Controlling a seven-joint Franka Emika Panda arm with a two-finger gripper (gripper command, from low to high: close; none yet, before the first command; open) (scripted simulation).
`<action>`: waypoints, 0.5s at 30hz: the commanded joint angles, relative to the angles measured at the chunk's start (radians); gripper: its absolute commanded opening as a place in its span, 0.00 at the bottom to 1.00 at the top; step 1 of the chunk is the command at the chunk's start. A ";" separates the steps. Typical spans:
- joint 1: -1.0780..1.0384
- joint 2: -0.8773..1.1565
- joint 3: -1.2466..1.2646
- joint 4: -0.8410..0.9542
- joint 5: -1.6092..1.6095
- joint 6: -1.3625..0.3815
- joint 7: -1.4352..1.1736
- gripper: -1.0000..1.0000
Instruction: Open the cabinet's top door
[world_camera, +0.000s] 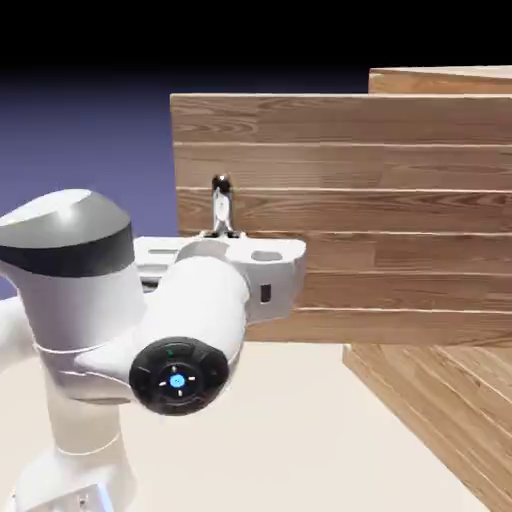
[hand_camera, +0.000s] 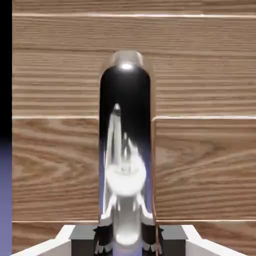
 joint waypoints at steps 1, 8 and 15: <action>0.026 0.003 -0.015 0.036 -0.010 -0.030 0.004 0.00; 0.211 0.009 -0.101 0.290 -0.061 -0.233 0.035 0.00; 0.397 0.004 -0.158 0.544 -0.086 -0.418 0.076 0.00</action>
